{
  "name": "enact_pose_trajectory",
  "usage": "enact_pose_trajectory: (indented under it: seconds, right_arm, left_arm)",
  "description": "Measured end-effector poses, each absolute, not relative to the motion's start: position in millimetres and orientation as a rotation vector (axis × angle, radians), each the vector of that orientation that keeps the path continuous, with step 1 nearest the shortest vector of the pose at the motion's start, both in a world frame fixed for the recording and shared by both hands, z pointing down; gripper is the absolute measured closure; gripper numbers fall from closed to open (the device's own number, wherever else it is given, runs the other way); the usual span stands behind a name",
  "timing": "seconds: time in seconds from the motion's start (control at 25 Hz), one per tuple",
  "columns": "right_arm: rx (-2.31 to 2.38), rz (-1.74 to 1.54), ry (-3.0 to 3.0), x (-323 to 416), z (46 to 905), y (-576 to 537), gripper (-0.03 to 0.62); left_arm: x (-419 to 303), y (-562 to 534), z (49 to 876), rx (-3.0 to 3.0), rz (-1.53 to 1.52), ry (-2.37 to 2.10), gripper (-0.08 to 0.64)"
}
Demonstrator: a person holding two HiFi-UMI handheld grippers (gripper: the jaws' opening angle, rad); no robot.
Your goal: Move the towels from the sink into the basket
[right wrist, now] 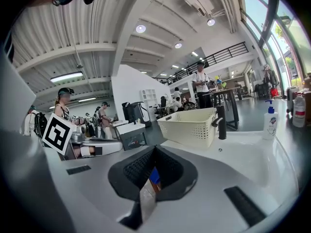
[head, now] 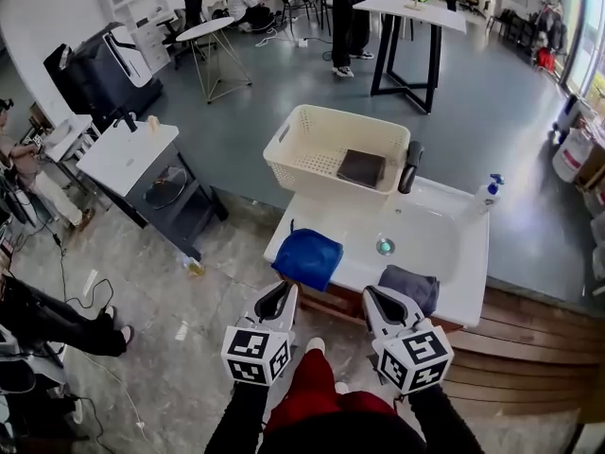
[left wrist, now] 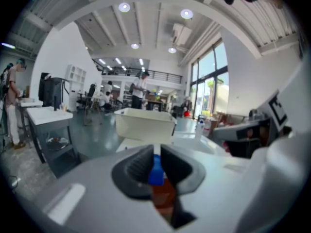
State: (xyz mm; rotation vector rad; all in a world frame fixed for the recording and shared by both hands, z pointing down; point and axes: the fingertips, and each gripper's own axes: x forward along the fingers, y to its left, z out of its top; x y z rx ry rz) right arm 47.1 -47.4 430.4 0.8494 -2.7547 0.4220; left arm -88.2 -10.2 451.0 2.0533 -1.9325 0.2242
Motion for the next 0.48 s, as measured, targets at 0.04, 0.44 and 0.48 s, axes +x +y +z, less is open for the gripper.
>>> enact_pose_trajectory:
  seconds: [0.04, 0.44, 0.48]
  right_arm:
    - [0.854, 0.418, -2.751, 45.6, 430.4, -50.6, 0.584]
    - [0.897, 0.421, -2.698, 31.1, 435.7, -81.2, 0.584]
    - [0.901, 0.424, -2.693, 30.0, 436.6, -84.5, 0.584]
  left_arm:
    - [-90.5, -14.5, 452.7, 2.057, 0.237, -1.926, 0.518]
    - [-103.1, -59.8, 473.2, 2.127, 0.406, -1.783, 0.433]
    - [-104.1, -63.9, 475.4, 2.136, 0.424, -1.767, 0.428]
